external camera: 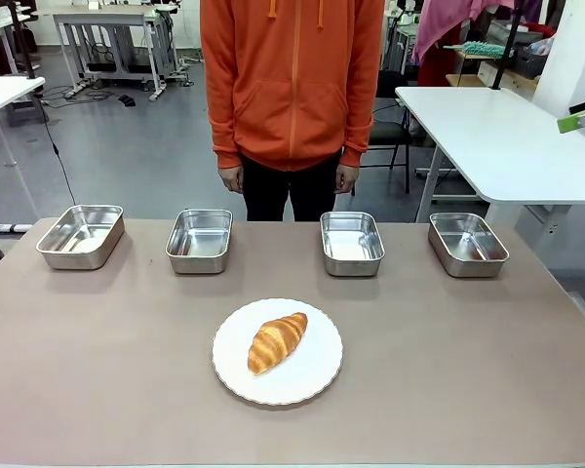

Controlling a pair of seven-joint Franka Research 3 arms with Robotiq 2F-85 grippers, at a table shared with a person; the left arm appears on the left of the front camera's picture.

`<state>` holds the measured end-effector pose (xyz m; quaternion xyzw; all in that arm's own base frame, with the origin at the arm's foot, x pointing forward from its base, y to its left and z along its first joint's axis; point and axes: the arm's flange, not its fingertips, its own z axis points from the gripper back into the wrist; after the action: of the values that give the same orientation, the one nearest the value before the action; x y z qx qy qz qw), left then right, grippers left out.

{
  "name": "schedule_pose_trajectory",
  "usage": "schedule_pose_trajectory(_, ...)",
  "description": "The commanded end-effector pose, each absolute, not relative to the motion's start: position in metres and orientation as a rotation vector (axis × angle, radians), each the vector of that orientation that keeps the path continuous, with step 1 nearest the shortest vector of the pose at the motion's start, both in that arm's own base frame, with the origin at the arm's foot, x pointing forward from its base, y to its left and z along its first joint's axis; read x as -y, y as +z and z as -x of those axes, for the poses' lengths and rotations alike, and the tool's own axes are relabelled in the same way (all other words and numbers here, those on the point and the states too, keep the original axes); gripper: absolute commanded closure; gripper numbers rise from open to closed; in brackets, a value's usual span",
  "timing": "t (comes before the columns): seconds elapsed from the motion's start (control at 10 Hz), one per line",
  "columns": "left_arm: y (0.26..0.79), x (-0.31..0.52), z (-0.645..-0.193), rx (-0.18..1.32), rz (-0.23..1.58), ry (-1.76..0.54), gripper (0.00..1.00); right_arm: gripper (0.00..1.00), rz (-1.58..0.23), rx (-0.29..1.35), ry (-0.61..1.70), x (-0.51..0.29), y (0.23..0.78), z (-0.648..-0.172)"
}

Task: Place the bread in the container.
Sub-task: Place the Butter Roll into the Airtight Container indicated by the human.

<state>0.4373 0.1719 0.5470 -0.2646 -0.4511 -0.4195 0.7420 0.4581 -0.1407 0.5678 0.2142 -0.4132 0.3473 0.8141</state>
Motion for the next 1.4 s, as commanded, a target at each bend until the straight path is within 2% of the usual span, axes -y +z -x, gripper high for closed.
schedule_pose_trajectory(0.0,0.5453,-0.1698,-0.4371,0.98,0.606,-0.903,0.0,0.0,-0.471,0.912,0.758,0.1457,0.5679,-0.4639)
schedule_pose_trajectory(0.2,0.5424,-0.1692,-0.4383,0.942,0.598,-0.878,0.0,0.0,-0.478,0.87,0.782,0.1475,0.5648,-0.4653)
schedule_pose_trajectory(0.3,0.5442,-0.1706,-0.4387,0.977,0.586,-0.911,0.0,0.0,-0.467,0.882,0.734,0.1442,0.5662,-0.46)
schedule_pose_trajectory(1.3,0.5442,-0.1706,-0.4387,0.977,0.586,-0.911,0.0,0.0,-0.467,0.882,0.734,0.1442,0.5662,-0.46)
